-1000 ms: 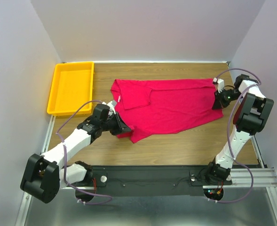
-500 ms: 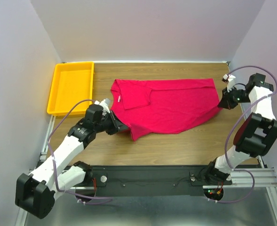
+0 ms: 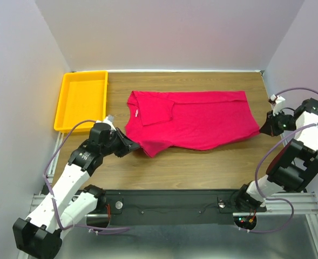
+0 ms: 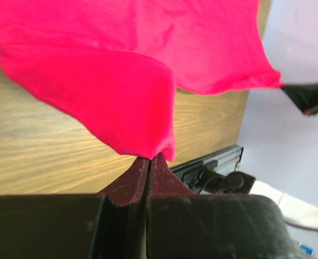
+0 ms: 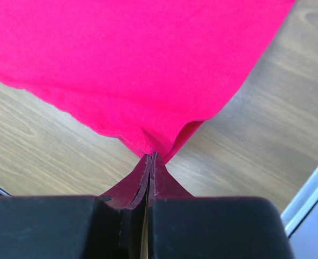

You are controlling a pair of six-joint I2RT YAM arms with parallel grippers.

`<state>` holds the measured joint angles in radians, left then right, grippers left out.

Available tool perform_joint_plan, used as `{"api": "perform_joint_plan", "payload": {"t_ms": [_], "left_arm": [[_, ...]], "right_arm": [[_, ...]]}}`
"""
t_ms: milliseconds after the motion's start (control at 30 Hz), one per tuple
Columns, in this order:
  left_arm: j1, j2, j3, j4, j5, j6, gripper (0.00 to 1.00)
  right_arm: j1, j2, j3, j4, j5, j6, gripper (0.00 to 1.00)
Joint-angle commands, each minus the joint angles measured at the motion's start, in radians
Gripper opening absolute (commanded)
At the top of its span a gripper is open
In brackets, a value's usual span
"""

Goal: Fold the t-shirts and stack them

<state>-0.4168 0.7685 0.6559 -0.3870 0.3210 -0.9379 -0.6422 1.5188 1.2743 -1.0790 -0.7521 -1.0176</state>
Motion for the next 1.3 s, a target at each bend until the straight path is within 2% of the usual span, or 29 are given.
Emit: {"api": "perform_joint_plan", "payload": {"t_ms": [0,167,400,733,1067,1267], "left_arm": [[0.030,-0.026,0.036,-0.067,-0.046,-0.048,0.00],[0.082,-0.032,0.034,-0.084,-0.036,-0.088,0.00],[0.141,0.014,0.030,-0.041,0.049,-0.099,0.00],[0.185,0.101,0.110,-0.033,0.078,-0.045,0.00],[0.197,0.302,0.191,0.053,0.102,0.028,0.00],[0.197,0.394,0.260,0.051,0.113,0.085,0.00]], "right_arm": [[-0.016,-0.005,-0.016,0.001,-0.019,-0.039,0.01],[-0.042,0.043,-0.018,0.034,-0.033,-0.021,0.01],[-0.065,0.113,-0.009,0.068,-0.030,-0.006,0.01],[-0.080,0.176,-0.016,0.110,-0.059,0.014,0.01],[-0.080,0.287,0.076,0.119,-0.127,0.051,0.01],[-0.079,0.340,0.141,0.129,-0.165,0.082,0.01]]}}
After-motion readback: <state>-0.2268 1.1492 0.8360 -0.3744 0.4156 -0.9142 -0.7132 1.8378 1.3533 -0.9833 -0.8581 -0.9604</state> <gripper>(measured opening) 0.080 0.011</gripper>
